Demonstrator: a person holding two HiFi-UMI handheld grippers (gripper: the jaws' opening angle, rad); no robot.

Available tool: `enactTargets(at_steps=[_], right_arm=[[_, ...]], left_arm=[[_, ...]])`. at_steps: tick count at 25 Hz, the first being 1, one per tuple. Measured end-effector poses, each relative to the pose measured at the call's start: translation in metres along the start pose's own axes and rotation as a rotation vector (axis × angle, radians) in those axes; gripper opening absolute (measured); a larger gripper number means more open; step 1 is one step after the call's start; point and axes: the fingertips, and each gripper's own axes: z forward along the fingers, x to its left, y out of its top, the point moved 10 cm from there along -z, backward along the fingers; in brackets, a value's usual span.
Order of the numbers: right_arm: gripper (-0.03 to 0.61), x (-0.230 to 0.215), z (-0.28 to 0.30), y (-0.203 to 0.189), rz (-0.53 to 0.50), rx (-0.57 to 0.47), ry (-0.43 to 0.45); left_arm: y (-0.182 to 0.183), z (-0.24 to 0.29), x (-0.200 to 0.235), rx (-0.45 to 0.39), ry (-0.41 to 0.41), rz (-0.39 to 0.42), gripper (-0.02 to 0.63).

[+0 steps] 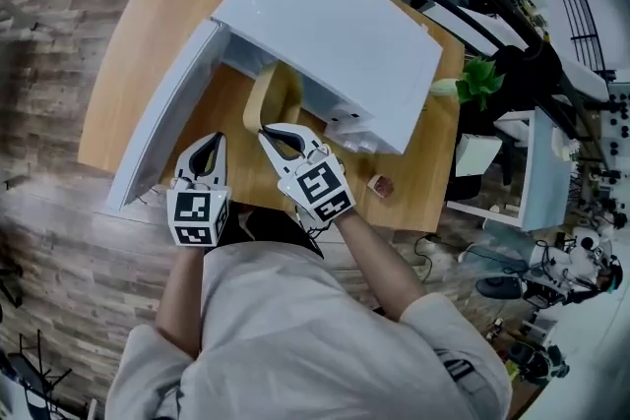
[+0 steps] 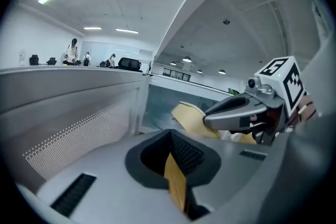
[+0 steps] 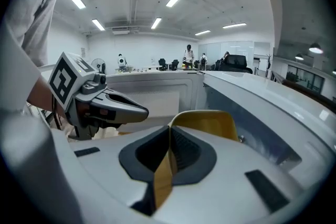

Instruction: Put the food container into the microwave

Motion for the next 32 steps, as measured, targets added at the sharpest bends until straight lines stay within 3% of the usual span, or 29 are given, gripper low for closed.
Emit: enactTargets(at_steps=[18, 32], right_arm=[[0.015, -0.006, 0.024, -0.010, -0.259, 0.208, -0.023], [0.017, -0.008, 0.044, -0.029, -0.335, 0.289, -0.044]], left_arm=[[-0.018, 0.014, 0.004, 0.021, 0.018, -0.011, 0.012], [-0.037, 0.030, 0.017, 0.079, 0.017, -0.022, 0.012]])
